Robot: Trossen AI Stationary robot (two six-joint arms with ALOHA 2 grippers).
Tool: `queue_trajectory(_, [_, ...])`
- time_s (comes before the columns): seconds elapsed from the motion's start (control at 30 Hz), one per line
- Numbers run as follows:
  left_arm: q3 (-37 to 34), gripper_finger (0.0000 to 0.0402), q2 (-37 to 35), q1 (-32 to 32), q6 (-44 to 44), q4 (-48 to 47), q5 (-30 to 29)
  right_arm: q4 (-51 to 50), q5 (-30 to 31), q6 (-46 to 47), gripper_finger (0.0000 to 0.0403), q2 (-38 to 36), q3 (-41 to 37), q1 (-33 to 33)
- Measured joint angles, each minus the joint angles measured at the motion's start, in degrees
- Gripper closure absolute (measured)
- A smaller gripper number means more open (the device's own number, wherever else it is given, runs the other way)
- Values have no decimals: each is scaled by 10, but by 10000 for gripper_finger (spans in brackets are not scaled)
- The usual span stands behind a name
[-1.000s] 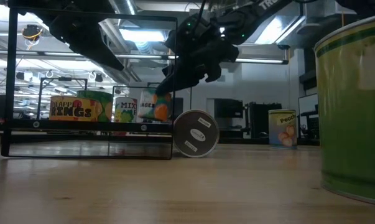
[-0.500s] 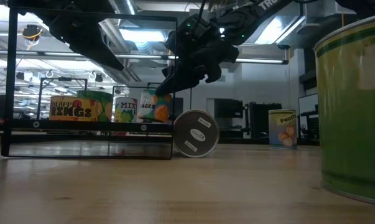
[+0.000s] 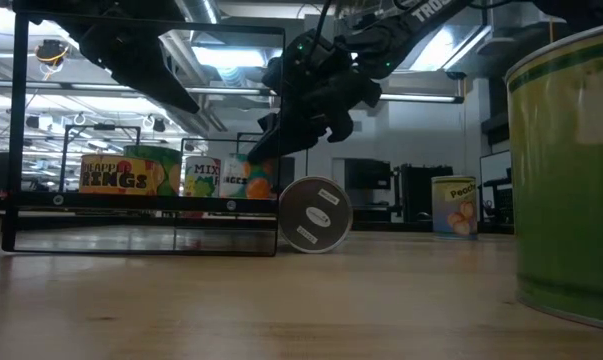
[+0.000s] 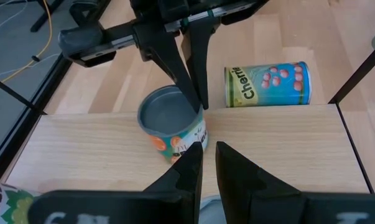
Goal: Pick and place cans onto a shelf
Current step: Put the small canned oranges on the shelf
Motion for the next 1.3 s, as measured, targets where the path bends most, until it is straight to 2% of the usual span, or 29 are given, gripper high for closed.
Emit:
queue_trajectory(0.43, [0, 363, 0, 0, 0, 0, 0, 1, 1, 2, 349, 1, 0, 0])
queue_trajectory(0.8, [0, 363, 0, 0, 0, 10, 0, -1, 3, 9, 346, -5, 0, 0])
queue_trajectory(1.17, [0, 361, 0, 0, -2, 37, 0, -42, 3, 10, 345, -79, 4, 0])
queue_trajectory(1.3, [0, 335, 0, 0, -3, 93, 0, -110, 8, 6, 345, -132, 5, -1])
